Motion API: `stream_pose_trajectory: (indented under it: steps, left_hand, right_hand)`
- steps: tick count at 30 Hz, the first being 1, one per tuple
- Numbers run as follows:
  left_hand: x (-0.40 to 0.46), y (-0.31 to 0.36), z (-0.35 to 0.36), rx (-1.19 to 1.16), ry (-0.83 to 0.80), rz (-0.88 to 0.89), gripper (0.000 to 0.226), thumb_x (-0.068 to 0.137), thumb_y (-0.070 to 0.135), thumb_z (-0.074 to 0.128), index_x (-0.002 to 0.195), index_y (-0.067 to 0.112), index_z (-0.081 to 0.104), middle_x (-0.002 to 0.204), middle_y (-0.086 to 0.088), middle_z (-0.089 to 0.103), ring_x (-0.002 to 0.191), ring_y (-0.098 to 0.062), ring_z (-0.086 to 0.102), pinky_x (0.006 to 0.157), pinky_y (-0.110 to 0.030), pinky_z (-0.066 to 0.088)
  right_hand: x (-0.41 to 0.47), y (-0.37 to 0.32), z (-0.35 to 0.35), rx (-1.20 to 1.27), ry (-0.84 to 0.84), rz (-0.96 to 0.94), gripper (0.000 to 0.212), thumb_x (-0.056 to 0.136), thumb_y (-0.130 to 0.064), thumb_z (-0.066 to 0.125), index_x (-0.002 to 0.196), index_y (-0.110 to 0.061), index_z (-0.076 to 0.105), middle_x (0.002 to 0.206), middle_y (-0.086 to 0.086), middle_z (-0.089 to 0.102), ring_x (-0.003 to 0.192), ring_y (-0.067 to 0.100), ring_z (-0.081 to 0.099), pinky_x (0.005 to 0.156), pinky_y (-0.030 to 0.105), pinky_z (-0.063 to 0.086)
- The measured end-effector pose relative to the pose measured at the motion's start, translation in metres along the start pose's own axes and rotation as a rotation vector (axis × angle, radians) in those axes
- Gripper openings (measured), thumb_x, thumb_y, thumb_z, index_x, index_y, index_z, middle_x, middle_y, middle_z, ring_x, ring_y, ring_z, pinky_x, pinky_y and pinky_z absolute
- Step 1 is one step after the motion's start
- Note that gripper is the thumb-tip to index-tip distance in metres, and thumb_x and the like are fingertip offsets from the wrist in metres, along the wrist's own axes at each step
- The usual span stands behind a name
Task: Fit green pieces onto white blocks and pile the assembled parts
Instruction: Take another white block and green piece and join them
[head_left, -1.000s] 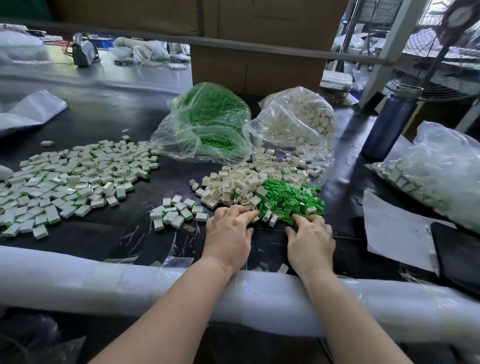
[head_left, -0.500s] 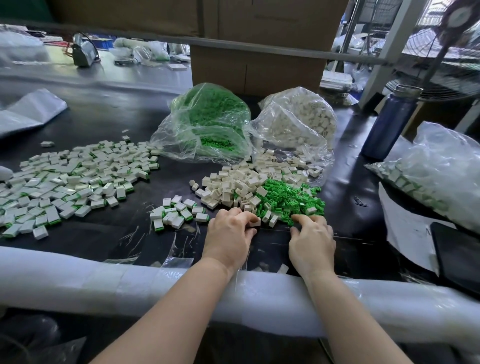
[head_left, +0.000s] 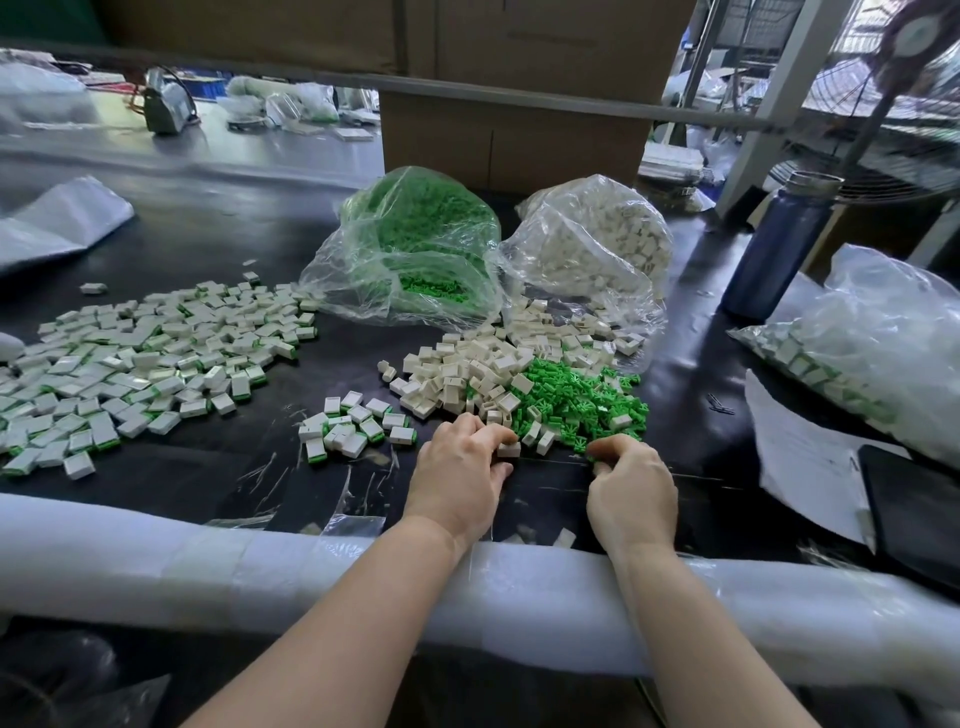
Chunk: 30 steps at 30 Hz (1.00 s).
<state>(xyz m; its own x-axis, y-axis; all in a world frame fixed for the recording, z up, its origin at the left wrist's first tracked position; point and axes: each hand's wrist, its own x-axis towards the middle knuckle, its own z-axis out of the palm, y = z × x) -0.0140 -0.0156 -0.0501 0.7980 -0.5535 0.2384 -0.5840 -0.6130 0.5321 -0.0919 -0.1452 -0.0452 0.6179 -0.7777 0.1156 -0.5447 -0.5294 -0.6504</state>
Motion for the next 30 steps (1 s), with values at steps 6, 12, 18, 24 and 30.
stream_pose_trajectory:
  steps: [6, 12, 18, 24, 30]
  left_hand:
    - [0.000, 0.000, 0.000, 0.003, 0.008, -0.004, 0.012, 0.089, 0.026, 0.060, 0.101, 0.022, 0.062, 0.106, 0.004, 0.052, 0.104, -0.015, 0.044, 0.094, -0.027, 0.035]
    - [0.001, 0.001, 0.000, 0.039, -0.015, 0.012, 0.016, 0.091, 0.032, 0.055, 0.104, 0.025, 0.062, 0.109, 0.007, 0.058, 0.100, -0.016, 0.046, 0.092, -0.031, 0.037]
    - [0.001, 0.002, -0.003, 0.008, -0.077, -0.005, 0.019, 0.092, 0.033, 0.054, 0.108, 0.027, 0.061, 0.112, 0.008, 0.056, 0.106, -0.015, 0.047, 0.096, -0.032, 0.035]
    - [-0.001, 0.004, -0.011, -0.324, -0.140, -0.103, 0.011, 0.088, 0.024, 0.062, 0.098, 0.027, 0.060, 0.088, 0.013, 0.062, 0.094, -0.015, 0.060, 0.098, -0.040, 0.041]
    - [-0.002, 0.003, -0.011, -0.359, -0.163, -0.133, 0.020, 0.088, 0.026, 0.062, 0.106, 0.035, 0.063, 0.090, 0.010, 0.063, 0.098, -0.016, 0.059, 0.100, -0.037, 0.040]
  right_hand:
    - [-0.004, -0.002, -0.001, 0.183, 0.032, -0.143, 0.020, 0.091, -0.004, 0.053, 0.103, -0.012, 0.066, 0.100, 0.002, 0.068, 0.096, 0.021, 0.059, 0.080, 0.023, 0.040]
    - [-0.004, -0.005, -0.001, 0.439, -0.082, -0.171, 0.031, 0.090, 0.002, 0.053, 0.083, -0.027, 0.061, 0.080, -0.009, 0.065, 0.069, 0.014, 0.064, 0.077, 0.037, 0.056]
    - [-0.003, -0.004, -0.004, 0.534, -0.156, -0.157, 0.032, 0.086, 0.002, 0.058, 0.075, -0.029, 0.064, 0.074, -0.003, 0.067, 0.072, 0.017, 0.066, 0.076, 0.038, 0.056]
    - [-0.004, -0.005, -0.004, 0.590, -0.221, -0.168, 0.029, 0.086, 0.003, 0.059, 0.078, -0.024, 0.064, 0.071, -0.002, 0.065, 0.061, 0.006, 0.062, 0.067, 0.022, 0.055]
    - [-0.003, -0.003, -0.003, 0.633, -0.243, -0.157, 0.025, 0.087, 0.001, 0.059, 0.084, -0.021, 0.070, 0.071, -0.004, 0.067, 0.059, 0.001, 0.061, 0.064, 0.015, 0.052]
